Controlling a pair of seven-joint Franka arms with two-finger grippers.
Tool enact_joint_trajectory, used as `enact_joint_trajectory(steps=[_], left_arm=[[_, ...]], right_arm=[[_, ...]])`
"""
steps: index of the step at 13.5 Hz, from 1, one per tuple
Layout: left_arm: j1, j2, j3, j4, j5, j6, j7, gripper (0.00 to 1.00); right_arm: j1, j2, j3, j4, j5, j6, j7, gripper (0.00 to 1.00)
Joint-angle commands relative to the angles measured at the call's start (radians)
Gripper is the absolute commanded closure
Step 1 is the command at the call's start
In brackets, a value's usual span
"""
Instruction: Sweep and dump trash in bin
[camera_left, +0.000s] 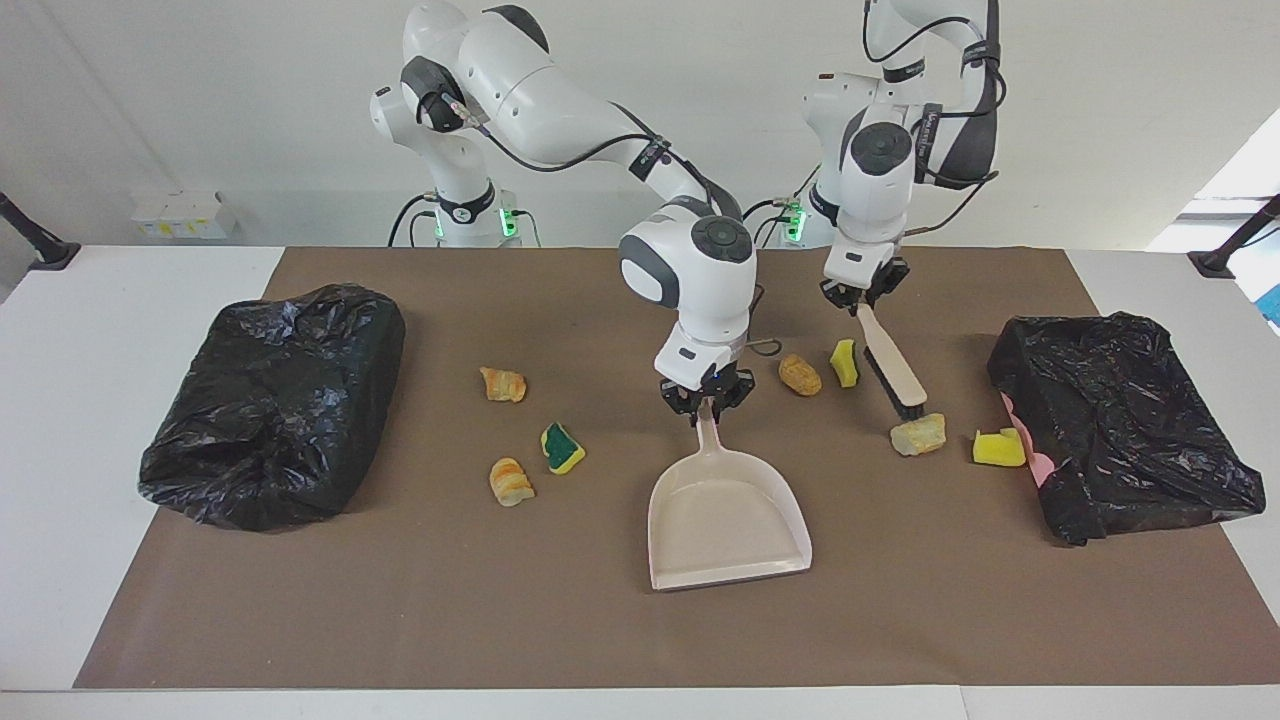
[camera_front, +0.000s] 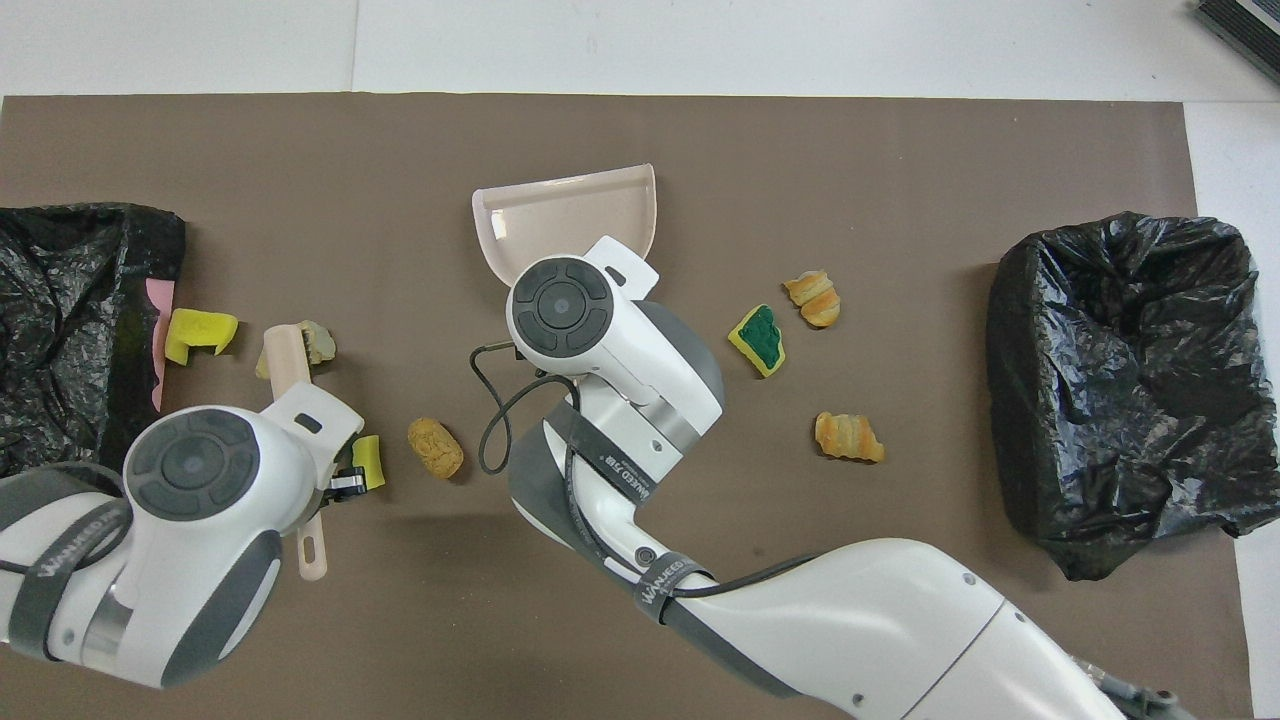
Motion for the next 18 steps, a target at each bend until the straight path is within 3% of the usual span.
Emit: enact_joint_trajectory(steps=[1, 4, 8, 13, 18], left_arm=[[0.105, 0.109, -0.014, 0.122, 0.079, -0.018, 0.131, 1.00], [0.223, 0.172, -0.014, 0.199, 0.153, -0.008, 0.295, 1.00], [0.286, 0.235, -0.012, 0.204, 0.224, 0.059, 0.307, 1.00], [0.283, 0.219, -0.020, 0.146, 0.247, 0.055, 0.307, 1.00], [0.140, 0.221, -0.024, 0.143, -0.054, 0.067, 0.296, 1.00]], right_arm=[[-0.043, -0.070, 0.011, -0.011, -0.014, -0.073, -0.092, 1.00], [-0.100, -0.144, 0.015, -0.075, 0.017, -0.112, -0.282, 1.00], [-0.190, -0.270, 0.015, -0.201, 0.091, -0.133, -0.648, 1.00], [-0.249, -0.335, 0.015, -0.200, 0.094, -0.311, -1.043, 1.00], [-0.275, -0.361, 0.014, -0.231, 0.091, -0.359, -1.402, 1.00]])
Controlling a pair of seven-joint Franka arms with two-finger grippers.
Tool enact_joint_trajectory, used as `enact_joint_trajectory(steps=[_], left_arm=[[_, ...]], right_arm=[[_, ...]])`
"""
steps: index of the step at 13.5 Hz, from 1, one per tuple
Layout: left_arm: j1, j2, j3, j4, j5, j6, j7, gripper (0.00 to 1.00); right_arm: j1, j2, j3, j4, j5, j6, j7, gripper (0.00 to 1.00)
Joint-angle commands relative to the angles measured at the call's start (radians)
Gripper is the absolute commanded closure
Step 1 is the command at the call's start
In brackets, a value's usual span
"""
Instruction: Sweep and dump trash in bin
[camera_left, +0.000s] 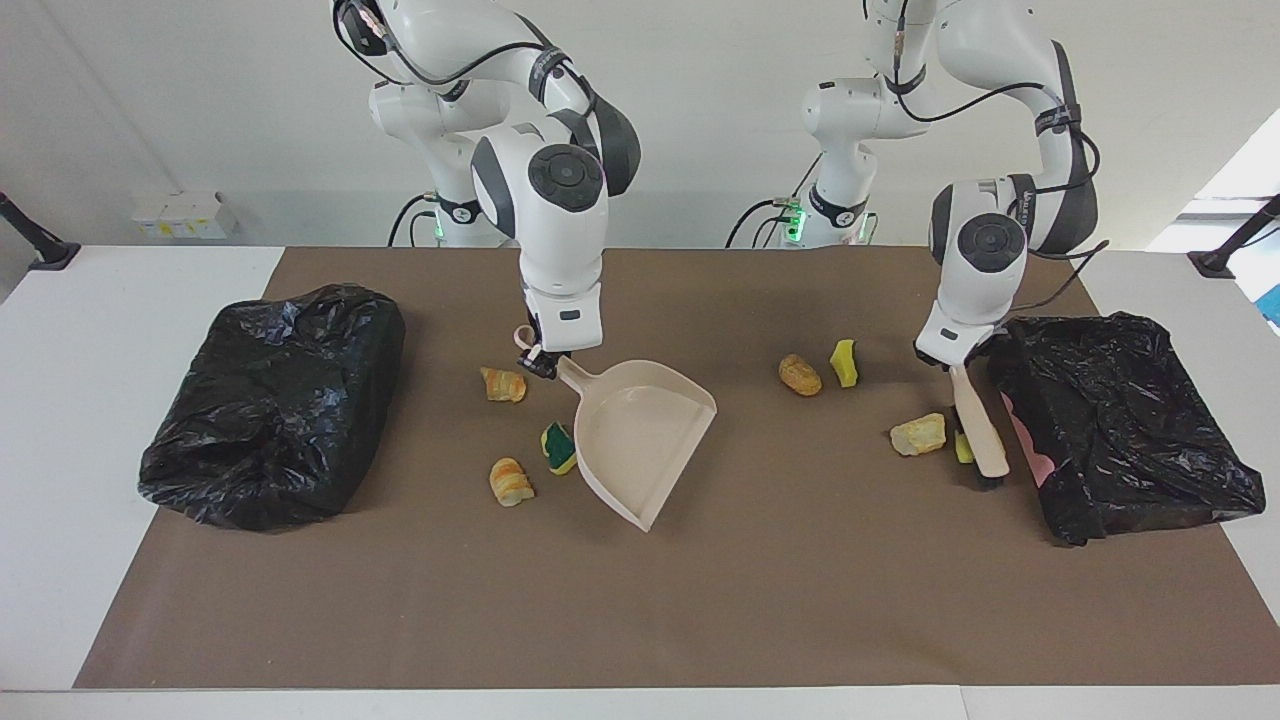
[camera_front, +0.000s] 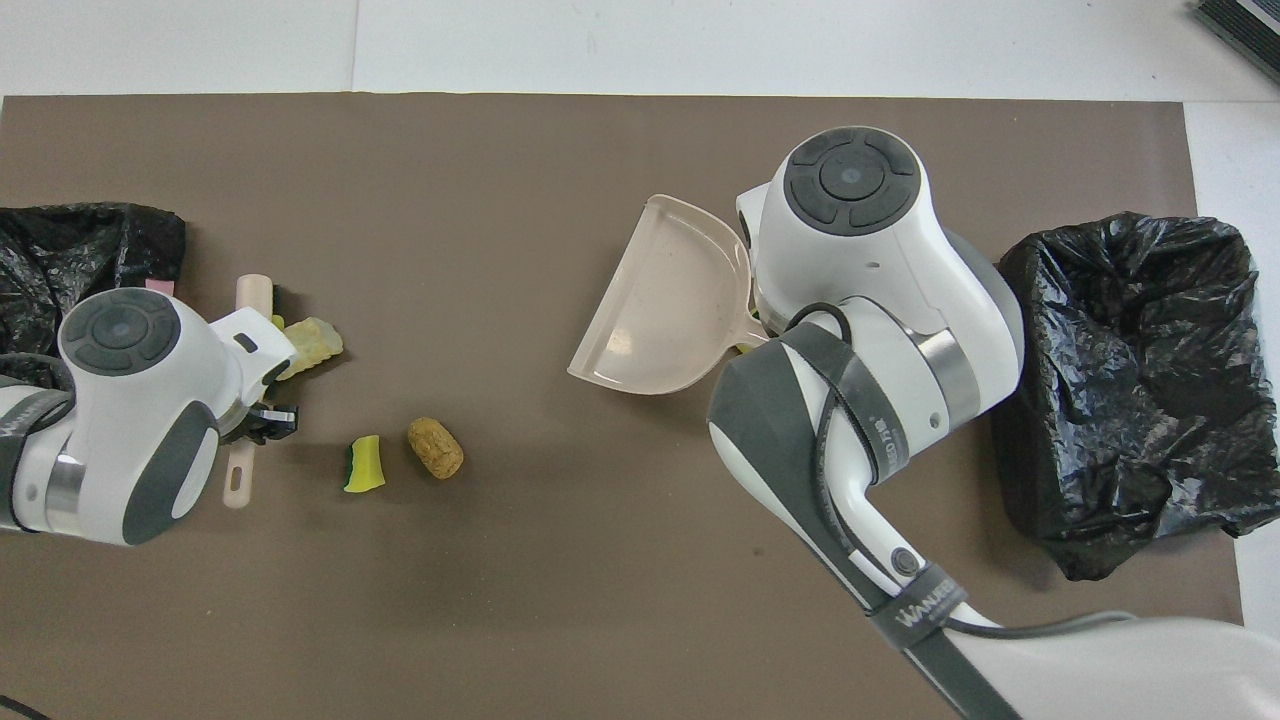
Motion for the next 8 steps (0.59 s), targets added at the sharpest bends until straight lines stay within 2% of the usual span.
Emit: enact_joint_trajectory(steps=[1, 3, 5, 8], left_arm=[[-0.088, -0.014, 0.008, 0.005, -0.106, -0.001, -0.003, 1.00], [-0.136, -0.017, 0.008, 0.038, -0.159, -0.041, -0.003, 1.00], [-0.141, -0.043, 0.007, 0.088, -0.223, -0.131, 0.002, 1.00], [-0.142, -0.128, 0.004, 0.098, -0.281, -0.211, 0.006, 1.00]], right_arm=[[-0.017, -0.061, 0.012, -0.103, 0.011, 0.043, -0.160, 1.00], [-0.017, -0.120, 0.012, -0.233, 0.011, 0.165, -0.235, 1.00], [-0.017, -0.150, 0.010, -0.313, 0.011, 0.228, -0.278, 1.00], [-0.019, -0.151, 0.010, -0.321, 0.009, 0.246, -0.316, 1.00]])
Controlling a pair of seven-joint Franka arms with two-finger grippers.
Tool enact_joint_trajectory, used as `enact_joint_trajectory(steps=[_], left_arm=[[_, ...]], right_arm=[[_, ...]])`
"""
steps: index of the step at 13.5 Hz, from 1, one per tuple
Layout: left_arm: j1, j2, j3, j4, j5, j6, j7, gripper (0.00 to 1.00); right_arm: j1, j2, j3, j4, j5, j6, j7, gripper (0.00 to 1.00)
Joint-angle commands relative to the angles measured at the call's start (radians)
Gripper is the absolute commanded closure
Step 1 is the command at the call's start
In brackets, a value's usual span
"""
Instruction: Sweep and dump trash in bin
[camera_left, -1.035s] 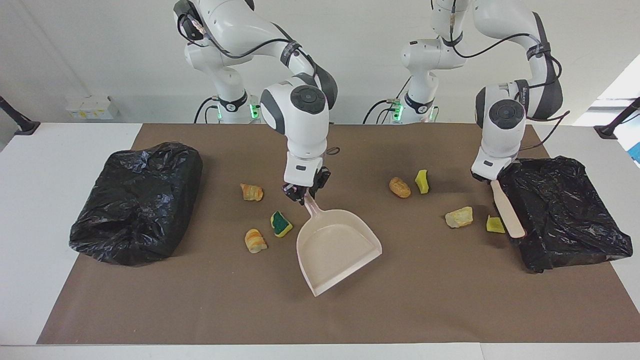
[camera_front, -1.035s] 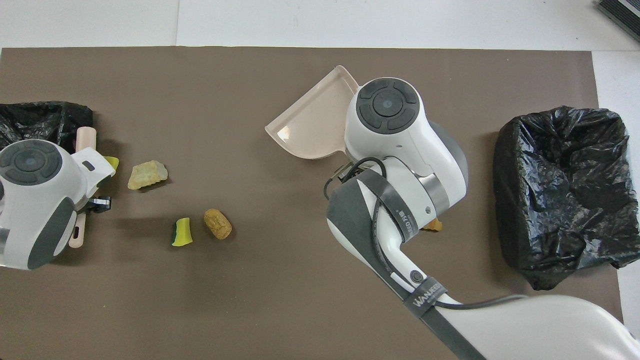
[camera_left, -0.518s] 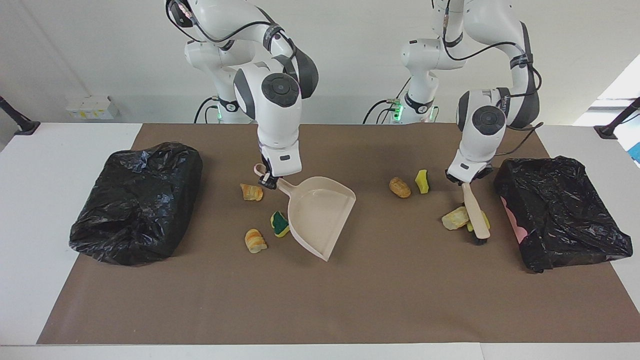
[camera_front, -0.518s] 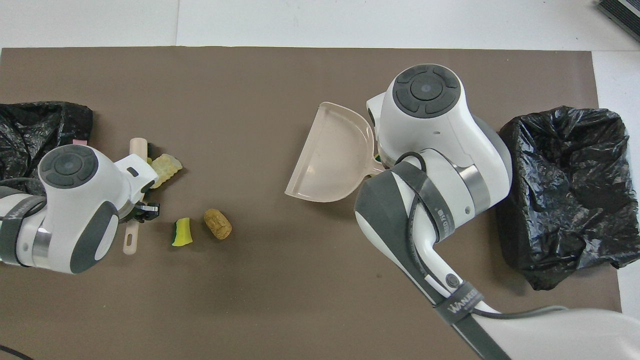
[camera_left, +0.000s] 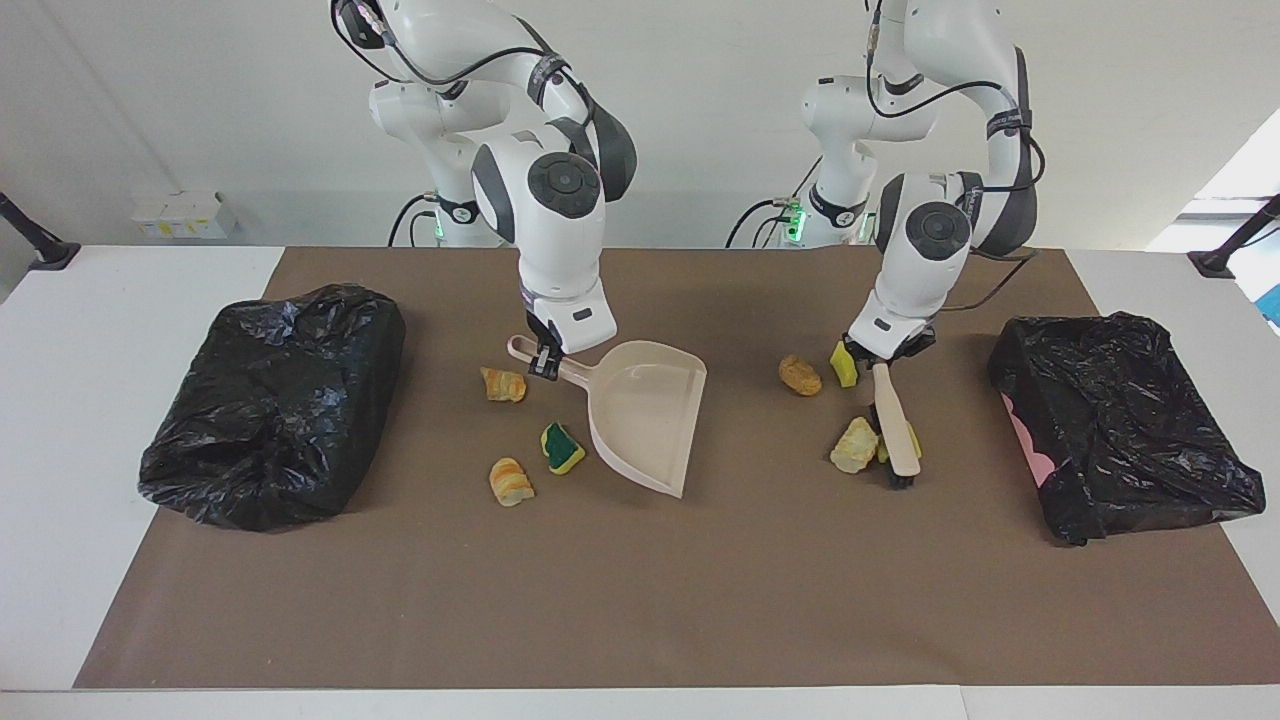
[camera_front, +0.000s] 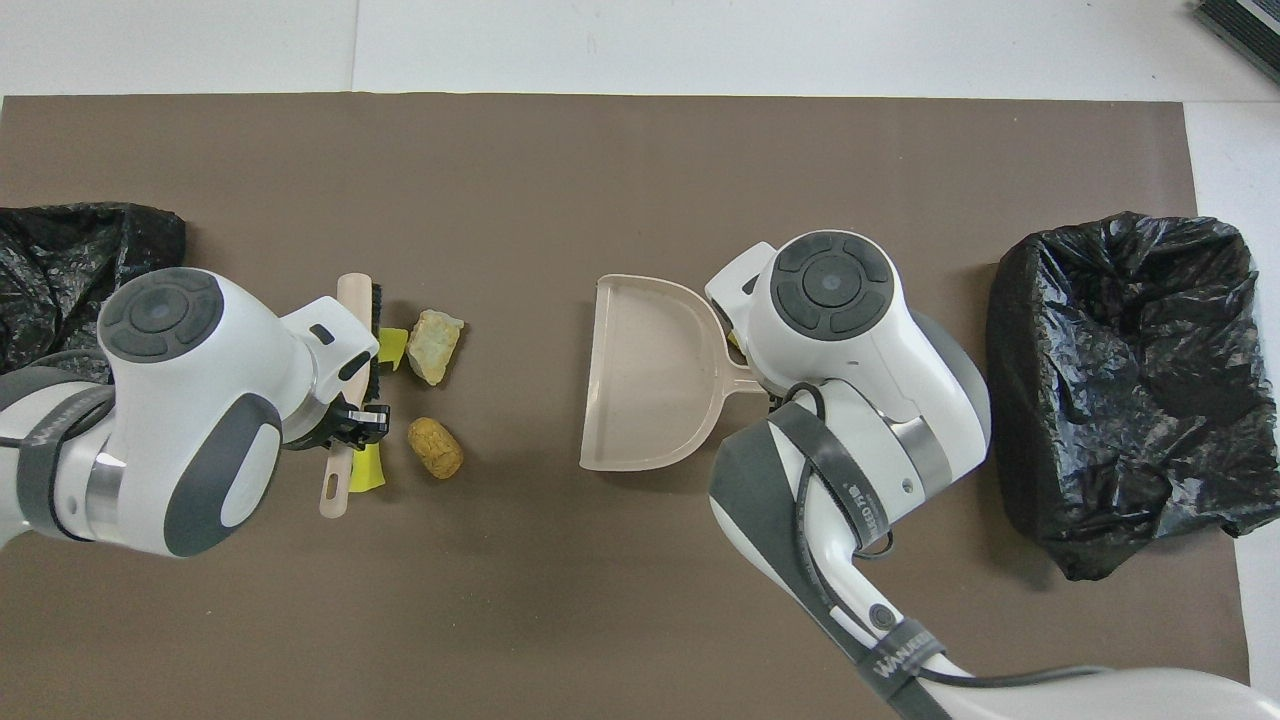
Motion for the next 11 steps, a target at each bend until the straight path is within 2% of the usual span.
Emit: enact_joint_trajectory(steps=[1, 3, 7, 9, 11], left_arm=[[-0.029, -0.084, 0.012, -0.010, -0.037, -0.107, 0.000, 1.00], [-0.035, -0.116, 0.013, -0.050, -0.038, -0.132, -0.010, 1.00], [-0.019, -0.240, 0.018, -0.228, -0.028, -0.104, -0.144, 1.00], [0.012, -0.244, 0.018, -0.236, -0.002, -0.104, -0.190, 1.00], [0.015, -0.283, 0.018, -0.285, 0.024, -0.112, -0.248, 1.00]], right_arm=[[-0.023, -0.043, 0.009, -0.045, 0.008, 0.025, -0.047, 1.00], [-0.027, -0.043, 0.009, -0.046, 0.008, 0.026, -0.047, 1.00], [-0.028, -0.047, 0.009, -0.046, 0.000, 0.009, -0.049, 1.00], [-0.024, -0.049, 0.009, -0.046, -0.001, 0.008, -0.062, 1.00], [-0.020, -0.055, 0.009, -0.053, -0.001, 0.006, -0.068, 1.00]])
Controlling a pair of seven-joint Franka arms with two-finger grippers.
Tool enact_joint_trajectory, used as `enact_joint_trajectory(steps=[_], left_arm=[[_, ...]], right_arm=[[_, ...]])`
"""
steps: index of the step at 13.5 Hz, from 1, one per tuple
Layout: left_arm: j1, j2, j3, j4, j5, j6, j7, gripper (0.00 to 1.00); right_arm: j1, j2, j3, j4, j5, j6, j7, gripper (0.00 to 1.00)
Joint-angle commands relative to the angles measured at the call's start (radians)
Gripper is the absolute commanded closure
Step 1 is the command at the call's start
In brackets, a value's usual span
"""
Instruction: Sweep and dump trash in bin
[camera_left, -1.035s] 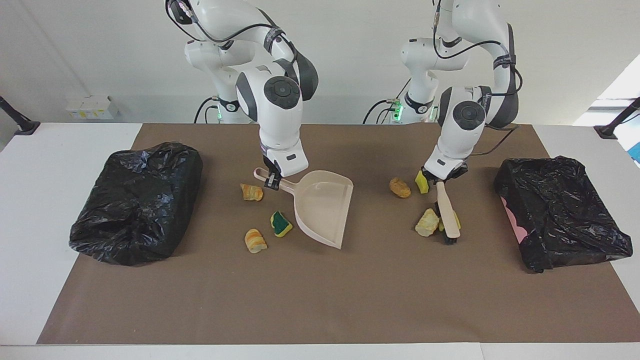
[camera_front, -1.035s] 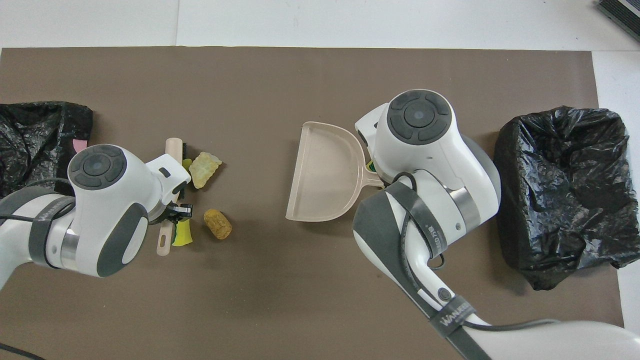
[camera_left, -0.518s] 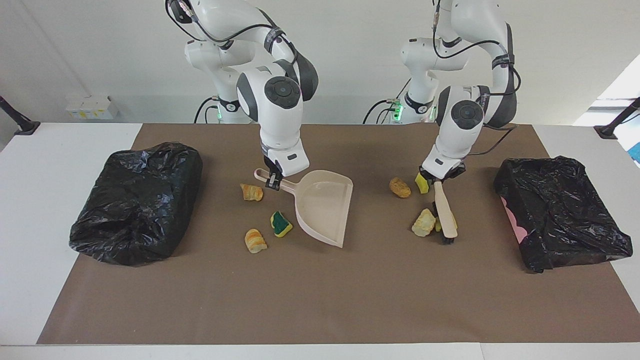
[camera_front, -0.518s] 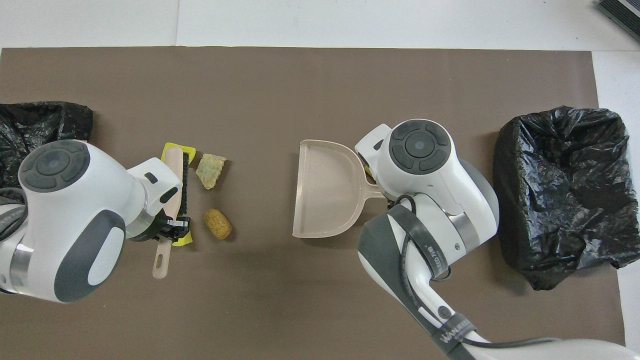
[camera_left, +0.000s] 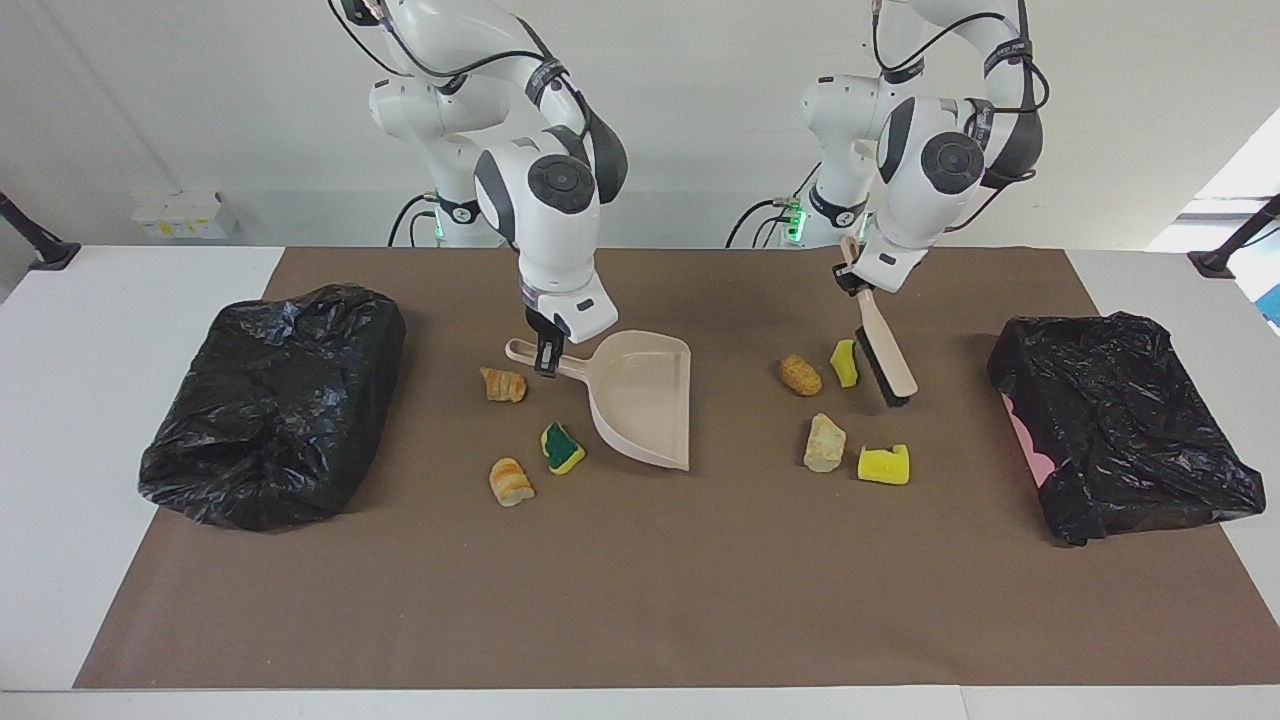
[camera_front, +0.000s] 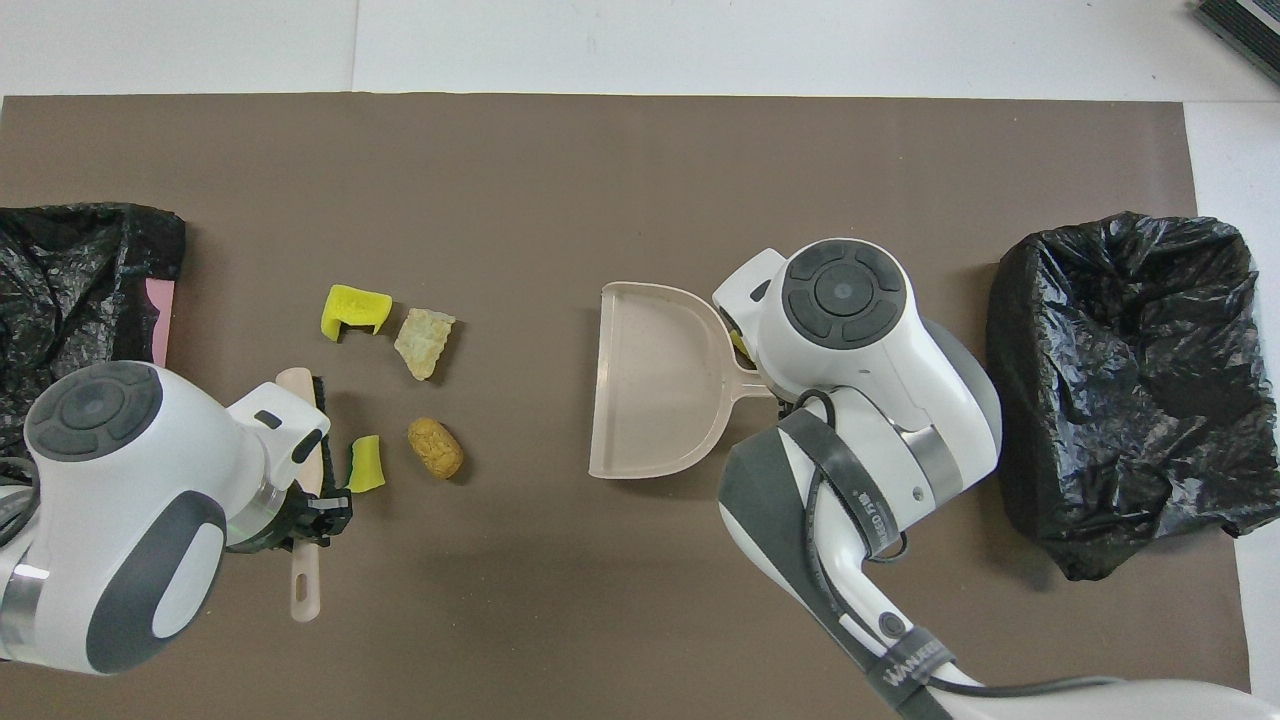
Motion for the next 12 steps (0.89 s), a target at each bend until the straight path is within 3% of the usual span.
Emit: enact_joint_trajectory(steps=[1, 2, 5, 8, 12], left_arm=[[0.007, -0.102, -0.005, -0.109, 0.028, 0.023, -0.087, 1.00], [0.002, -0.129, -0.008, -0.141, 0.027, 0.023, -0.117, 1.00], [-0.081, -0.108, -0.011, -0.178, 0.025, 0.067, -0.298, 1.00], [-0.119, -0.100, -0.011, -0.186, -0.051, 0.098, -0.328, 1.00], [-0.171, -0.010, -0.011, -0.154, -0.133, 0.219, -0.309, 1.00]], right_arm=[[-0.013, -0.045, 0.009, -0.050, 0.000, 0.005, -0.069, 1.00], [-0.013, -0.051, 0.009, -0.064, 0.000, 0.014, -0.104, 1.00], [-0.005, -0.117, 0.010, -0.191, 0.004, 0.144, -0.121, 1.00], [-0.007, -0.117, 0.010, -0.199, 0.006, 0.161, -0.114, 1.00], [0.010, -0.079, 0.010, -0.198, 0.015, 0.205, -0.097, 1.00]])
